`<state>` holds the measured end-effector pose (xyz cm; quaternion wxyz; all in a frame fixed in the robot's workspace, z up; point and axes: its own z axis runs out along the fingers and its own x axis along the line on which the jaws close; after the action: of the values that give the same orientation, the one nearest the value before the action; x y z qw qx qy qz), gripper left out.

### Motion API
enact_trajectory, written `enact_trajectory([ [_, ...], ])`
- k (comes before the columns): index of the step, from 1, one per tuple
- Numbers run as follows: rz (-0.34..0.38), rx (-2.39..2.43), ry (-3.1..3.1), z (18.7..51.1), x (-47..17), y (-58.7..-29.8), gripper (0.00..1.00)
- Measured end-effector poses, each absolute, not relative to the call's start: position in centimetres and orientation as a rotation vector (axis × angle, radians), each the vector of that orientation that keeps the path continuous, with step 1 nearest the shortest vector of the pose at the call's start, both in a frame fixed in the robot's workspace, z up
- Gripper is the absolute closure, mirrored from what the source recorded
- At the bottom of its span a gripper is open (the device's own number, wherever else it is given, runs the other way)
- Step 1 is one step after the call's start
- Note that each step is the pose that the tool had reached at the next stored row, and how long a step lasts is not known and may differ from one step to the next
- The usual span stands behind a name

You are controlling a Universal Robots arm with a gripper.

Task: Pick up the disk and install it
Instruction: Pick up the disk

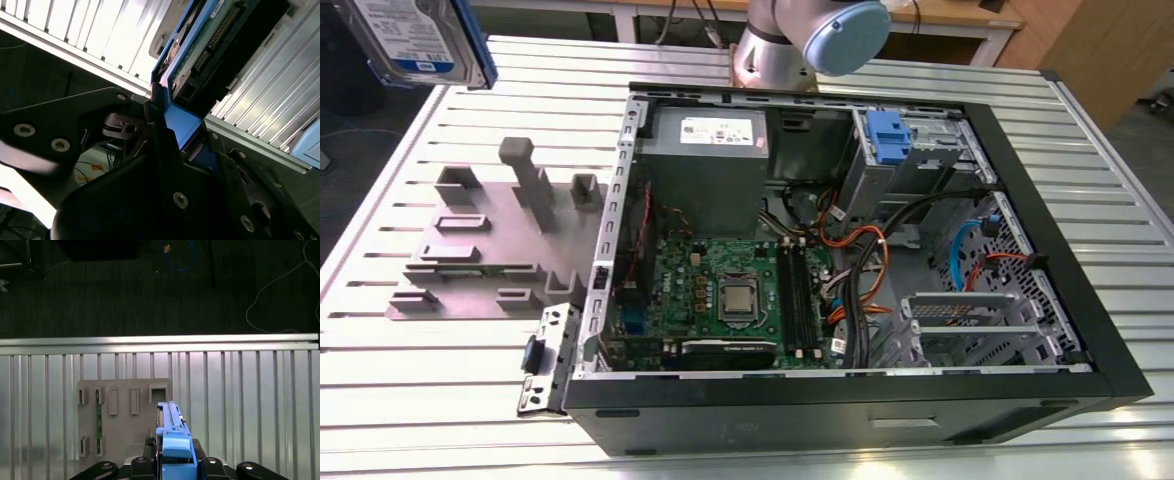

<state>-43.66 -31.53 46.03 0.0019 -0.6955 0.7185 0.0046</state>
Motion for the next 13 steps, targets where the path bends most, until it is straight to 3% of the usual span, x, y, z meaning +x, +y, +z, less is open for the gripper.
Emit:
enact_trajectory([
  [13, 0.015, -2.182, 2.254, 47.7, -43.6, -32.2, 0.64],
])
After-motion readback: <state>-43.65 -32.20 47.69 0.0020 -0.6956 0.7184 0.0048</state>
